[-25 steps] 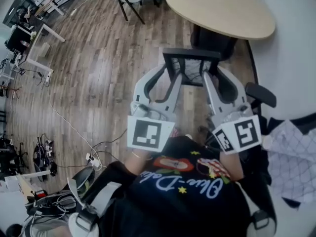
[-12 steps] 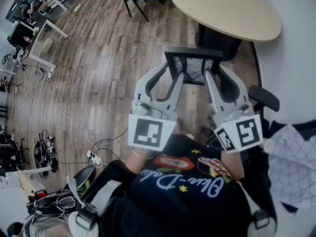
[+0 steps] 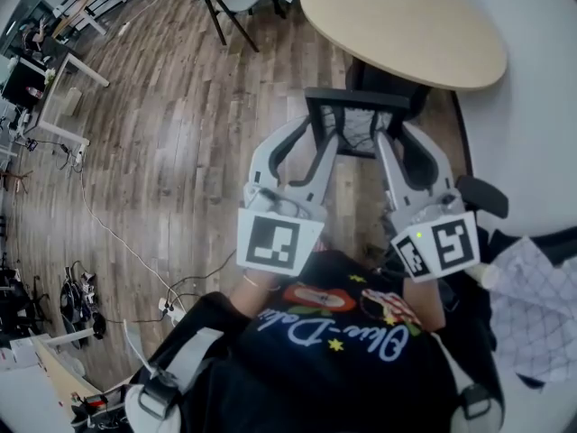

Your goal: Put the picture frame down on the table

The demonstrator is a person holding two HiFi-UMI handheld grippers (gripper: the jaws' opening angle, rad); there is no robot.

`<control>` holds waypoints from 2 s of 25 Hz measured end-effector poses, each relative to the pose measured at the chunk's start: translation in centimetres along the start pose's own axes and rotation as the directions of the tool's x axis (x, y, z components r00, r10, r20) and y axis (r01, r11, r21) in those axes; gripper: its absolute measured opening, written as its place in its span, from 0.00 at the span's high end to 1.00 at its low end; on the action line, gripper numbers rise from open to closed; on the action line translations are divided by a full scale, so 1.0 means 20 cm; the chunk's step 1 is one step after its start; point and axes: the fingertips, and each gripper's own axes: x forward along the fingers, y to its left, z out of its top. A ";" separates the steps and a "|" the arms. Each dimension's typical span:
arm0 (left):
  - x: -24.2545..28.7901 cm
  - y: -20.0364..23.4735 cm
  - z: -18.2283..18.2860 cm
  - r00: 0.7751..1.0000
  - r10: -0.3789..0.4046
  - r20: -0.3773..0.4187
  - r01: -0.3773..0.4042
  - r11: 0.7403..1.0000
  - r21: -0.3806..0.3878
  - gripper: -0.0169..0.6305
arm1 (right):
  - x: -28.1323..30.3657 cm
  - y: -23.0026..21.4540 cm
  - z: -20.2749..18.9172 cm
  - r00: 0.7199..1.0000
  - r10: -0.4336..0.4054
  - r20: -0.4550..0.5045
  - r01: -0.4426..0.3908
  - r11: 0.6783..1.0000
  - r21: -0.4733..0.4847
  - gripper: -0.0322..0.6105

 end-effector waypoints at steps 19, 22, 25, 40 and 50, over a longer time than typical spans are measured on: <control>0.26 0.66 -0.14 1.000 0.016 0.021 -0.016 1.000 -0.011 0.78 | 0.73 0.04 -0.04 1.000 0.006 -0.011 -0.007 1.000 -0.013 0.84; 0.28 0.75 -0.16 1.000 0.002 0.025 -0.002 1.000 -0.016 0.78 | 0.81 0.06 -0.04 1.000 -0.011 -0.012 0.010 1.000 -0.019 0.84; 0.30 0.83 -0.18 1.000 -0.015 0.027 0.016 1.000 -0.013 0.78 | 0.90 0.07 -0.06 0.999 -0.028 -0.015 0.027 1.000 -0.013 0.84; 0.34 1.12 -0.29 0.998 -0.052 0.021 0.052 0.998 -0.018 0.78 | 1.18 0.16 -0.13 0.998 -0.046 -0.033 0.046 0.999 0.006 0.84; 0.41 1.24 -0.33 1.000 -0.021 0.006 0.021 0.999 -0.044 0.78 | 1.33 0.14 -0.16 0.997 -0.003 -0.074 0.004 1.000 0.018 0.84</control>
